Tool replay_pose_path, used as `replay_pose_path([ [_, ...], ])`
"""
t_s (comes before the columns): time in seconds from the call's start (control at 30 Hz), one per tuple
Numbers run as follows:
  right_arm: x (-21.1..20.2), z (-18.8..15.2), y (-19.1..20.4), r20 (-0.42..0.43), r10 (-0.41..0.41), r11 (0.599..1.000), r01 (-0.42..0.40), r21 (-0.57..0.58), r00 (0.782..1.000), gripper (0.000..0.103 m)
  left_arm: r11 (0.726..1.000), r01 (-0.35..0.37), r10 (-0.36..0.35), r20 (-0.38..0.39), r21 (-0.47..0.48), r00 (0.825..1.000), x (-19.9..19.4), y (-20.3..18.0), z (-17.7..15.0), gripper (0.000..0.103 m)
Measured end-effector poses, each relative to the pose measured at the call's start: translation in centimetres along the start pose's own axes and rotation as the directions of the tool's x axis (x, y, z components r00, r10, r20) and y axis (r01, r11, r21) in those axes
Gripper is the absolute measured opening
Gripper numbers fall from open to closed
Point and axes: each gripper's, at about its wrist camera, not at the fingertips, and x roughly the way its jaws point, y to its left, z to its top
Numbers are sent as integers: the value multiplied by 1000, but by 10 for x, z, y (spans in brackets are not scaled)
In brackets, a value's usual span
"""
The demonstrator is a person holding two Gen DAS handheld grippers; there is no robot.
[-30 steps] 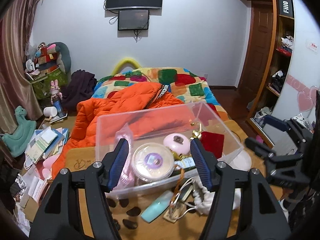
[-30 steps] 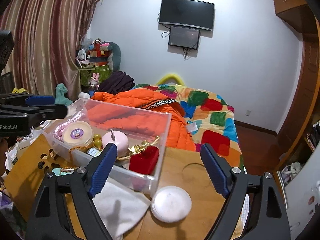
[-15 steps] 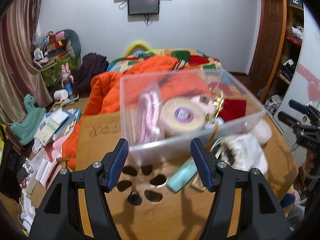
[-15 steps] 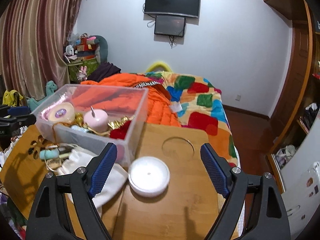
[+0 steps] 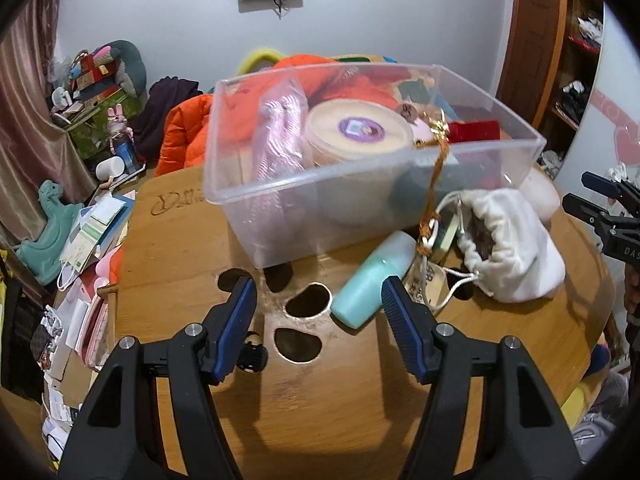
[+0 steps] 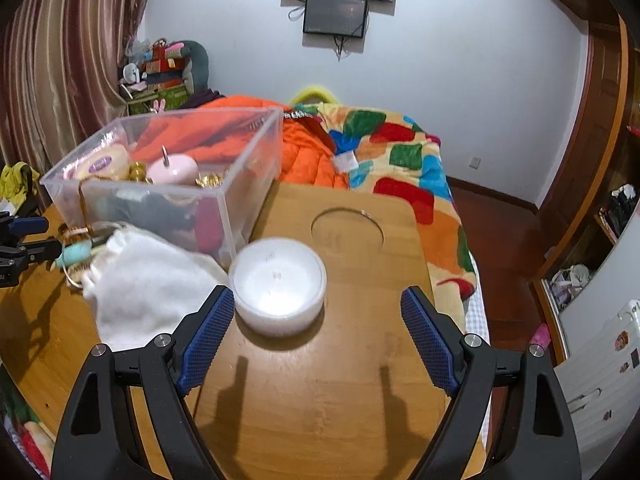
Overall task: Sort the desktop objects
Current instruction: 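Move the left tool to the teal tube while the right approaches the white round container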
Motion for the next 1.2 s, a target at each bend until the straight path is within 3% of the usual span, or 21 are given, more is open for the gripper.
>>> replay_pose_path([
  [0.27,12,-8,-1,-51,48,999,-47,20,998,83,998,-34,35,-24,53,999,17,-10,1,62],
  [0.47,22,-7,8,-53,38,999,-39,-25,998,83,998,-18,19,-19,64,1000,22,-18,5,55],
  [0.73,38,0,9,-69,92,996,-93,-15,993,83,996,11,-9,-16,85,1000,25,-30,9,48],
  [1.0,44,4,14,-62,121,992,-123,-27,991,76,992,59,-57,-28,112,998,17,-34,2,20],
  [1.07,46,4,14,-66,134,991,-135,-22,989,65,990,72,-68,-36,124,997,14,-34,-3,16],
  [1.2,47,3,13,-67,140,990,-142,-16,988,63,984,89,-82,-49,151,995,4,-38,-11,14],
])
